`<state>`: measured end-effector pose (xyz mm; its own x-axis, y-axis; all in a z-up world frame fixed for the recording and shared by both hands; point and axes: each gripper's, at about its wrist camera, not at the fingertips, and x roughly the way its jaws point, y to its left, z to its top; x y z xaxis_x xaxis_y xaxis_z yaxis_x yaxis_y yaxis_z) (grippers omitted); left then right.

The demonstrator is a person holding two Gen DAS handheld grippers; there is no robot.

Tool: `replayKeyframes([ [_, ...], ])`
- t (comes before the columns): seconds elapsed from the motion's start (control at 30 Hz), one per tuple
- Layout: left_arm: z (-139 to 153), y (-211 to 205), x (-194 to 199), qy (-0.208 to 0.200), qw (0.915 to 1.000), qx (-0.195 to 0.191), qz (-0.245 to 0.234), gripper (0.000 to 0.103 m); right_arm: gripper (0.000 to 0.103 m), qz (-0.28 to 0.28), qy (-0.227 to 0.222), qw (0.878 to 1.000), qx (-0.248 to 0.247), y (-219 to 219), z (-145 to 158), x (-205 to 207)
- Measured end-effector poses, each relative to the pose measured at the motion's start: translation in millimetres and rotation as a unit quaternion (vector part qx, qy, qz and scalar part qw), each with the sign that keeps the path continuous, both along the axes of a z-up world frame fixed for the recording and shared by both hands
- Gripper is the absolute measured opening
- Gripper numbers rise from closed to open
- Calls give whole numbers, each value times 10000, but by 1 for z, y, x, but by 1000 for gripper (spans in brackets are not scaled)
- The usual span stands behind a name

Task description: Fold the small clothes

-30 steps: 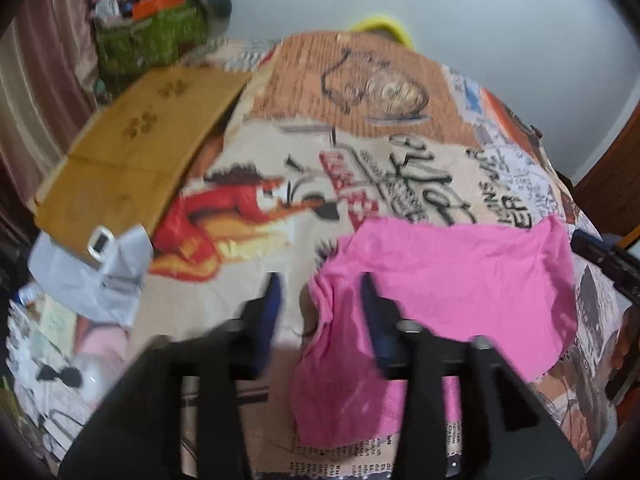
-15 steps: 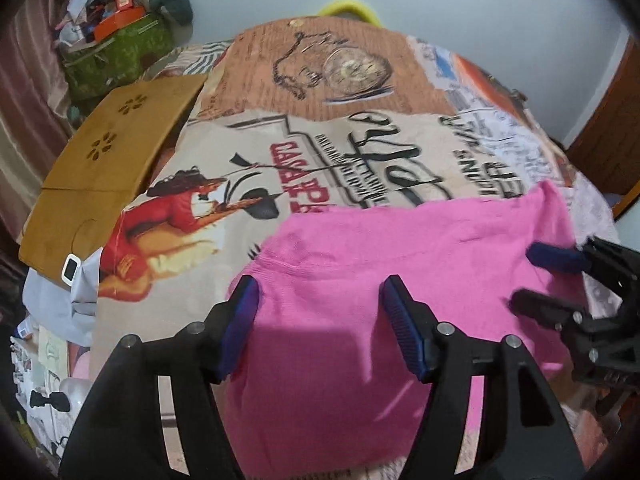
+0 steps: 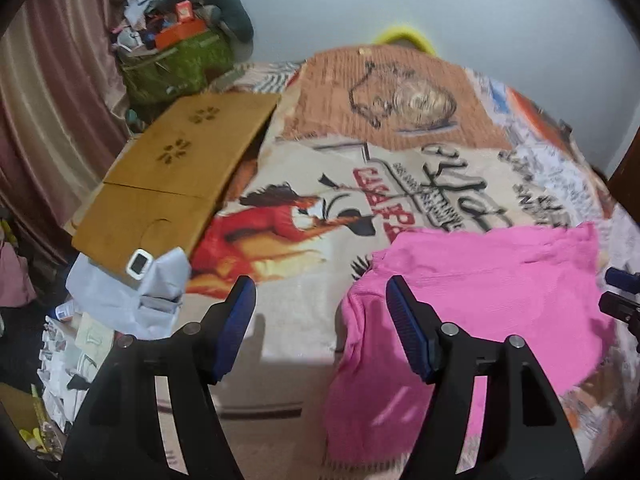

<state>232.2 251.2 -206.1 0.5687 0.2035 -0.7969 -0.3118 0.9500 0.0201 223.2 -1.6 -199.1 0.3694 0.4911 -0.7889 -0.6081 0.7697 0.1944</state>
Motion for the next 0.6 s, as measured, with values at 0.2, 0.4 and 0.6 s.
replayKeyframes([
  [0.2, 64, -20, -46, -696, 9973, 45, -214, 67, 52, -37, -453, 9981, 422, -11, 51, -28],
  [0.4, 131, -65, -100, -1538, 9856, 243, -662, 67, 52, 102, -1340, 9877, 794, -16, 114, -79],
  [0.6, 184, -105, -166, -2377, 9672, 484, -753, 67, 52, 122, -2032, 9703, 1304, -33, 164, -133],
])
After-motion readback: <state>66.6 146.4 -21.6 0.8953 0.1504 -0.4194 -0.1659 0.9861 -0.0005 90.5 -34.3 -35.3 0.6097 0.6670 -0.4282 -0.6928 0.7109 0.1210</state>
